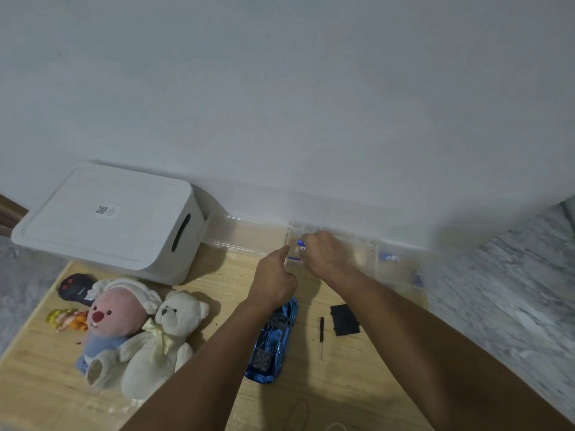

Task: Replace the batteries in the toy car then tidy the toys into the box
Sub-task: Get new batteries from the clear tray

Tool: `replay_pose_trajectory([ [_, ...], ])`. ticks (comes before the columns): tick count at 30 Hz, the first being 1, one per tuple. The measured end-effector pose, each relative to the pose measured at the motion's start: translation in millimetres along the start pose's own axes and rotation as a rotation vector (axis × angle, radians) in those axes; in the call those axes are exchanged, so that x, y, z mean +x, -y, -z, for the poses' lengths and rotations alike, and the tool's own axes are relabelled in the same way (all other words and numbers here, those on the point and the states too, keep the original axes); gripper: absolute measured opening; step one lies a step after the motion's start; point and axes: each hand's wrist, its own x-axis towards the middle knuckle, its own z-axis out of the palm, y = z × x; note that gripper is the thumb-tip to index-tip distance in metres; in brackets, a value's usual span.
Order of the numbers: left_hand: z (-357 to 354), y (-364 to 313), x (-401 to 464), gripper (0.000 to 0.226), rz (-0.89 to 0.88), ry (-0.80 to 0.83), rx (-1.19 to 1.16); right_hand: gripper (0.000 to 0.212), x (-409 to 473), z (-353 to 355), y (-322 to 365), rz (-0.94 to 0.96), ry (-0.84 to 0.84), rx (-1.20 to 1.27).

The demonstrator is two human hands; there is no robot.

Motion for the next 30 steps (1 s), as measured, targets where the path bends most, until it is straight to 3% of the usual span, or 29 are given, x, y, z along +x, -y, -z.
replay_pose_trajectory([
  [12, 3, 6, 3, 0.074, 0.048, 0.060, -0.063, 0.029, 3, 5, 0, 0.040, 0.188, -0.151],
  [22, 3, 10, 3, 0.073, 0.054, 0.063, -0.098, 0.041, 8, 13, -5, 0.106, 0.403, 0.045],
  [30, 1, 12, 6, 0.072, 0.050, 0.068, -0.136, 0.037, 14, 9, -15, 0.022, 0.504, 0.327],
])
